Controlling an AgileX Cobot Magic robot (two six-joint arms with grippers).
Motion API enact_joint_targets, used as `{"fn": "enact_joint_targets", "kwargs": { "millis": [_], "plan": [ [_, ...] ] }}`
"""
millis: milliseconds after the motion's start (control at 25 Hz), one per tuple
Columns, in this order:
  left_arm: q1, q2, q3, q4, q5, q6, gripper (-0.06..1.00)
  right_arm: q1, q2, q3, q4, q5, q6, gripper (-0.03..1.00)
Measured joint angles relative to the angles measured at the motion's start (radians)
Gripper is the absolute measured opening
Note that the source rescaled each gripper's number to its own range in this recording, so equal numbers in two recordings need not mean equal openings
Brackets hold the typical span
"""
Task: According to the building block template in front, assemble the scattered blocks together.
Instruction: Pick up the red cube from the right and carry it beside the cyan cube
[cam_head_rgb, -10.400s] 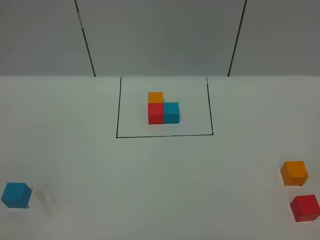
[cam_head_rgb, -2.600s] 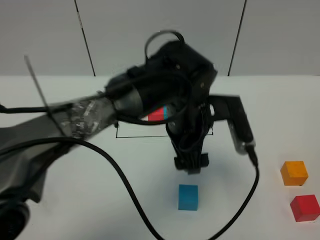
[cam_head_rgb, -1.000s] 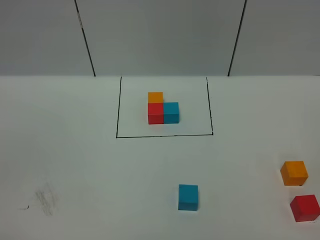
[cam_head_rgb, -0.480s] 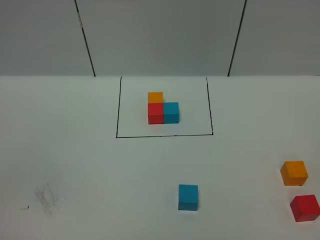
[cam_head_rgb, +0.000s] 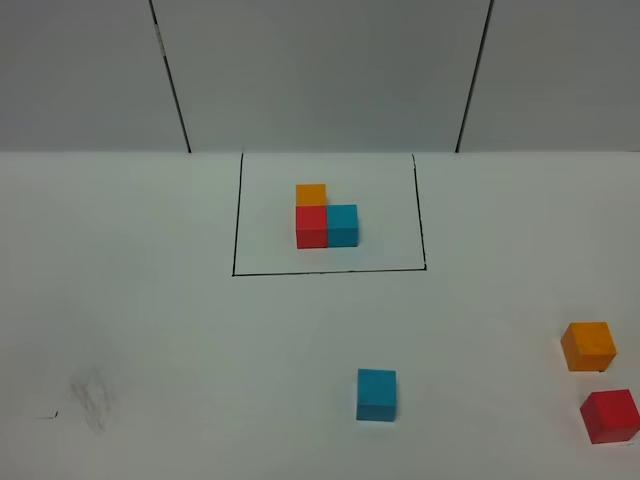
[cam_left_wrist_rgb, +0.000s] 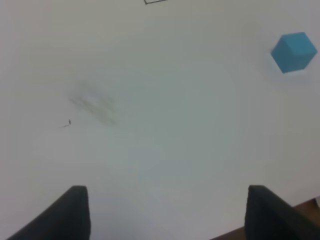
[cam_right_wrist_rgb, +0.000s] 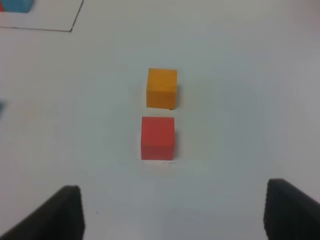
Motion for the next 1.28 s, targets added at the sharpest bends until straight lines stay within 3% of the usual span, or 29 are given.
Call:
{"fn": "enact_joint_targets", "kwargs": {
  "millis": [440,680,840,1280],
  "plan": [
    [0.368,0.0,0.0,0.001,0.0,0.0,0.48,0.0,0.0,0.0,0.0,0.0,0.0,0.54],
    [0.532,0.0,0.0,0.001,0.0,0.0,0.48,0.0,0.0,0.0,0.0,0.0,0.0,0.54],
    [0.59,0.0,0.0,0.001,0.0,0.0,0.48,0.0,0.0,0.0,0.0,0.0,0.0,0.54],
    [0.6,0.0,0.0,0.001,0.0,0.0,0.48,0.072,0.0,0.0,0.077,0.0,0.006,0.54]
  ]
}}
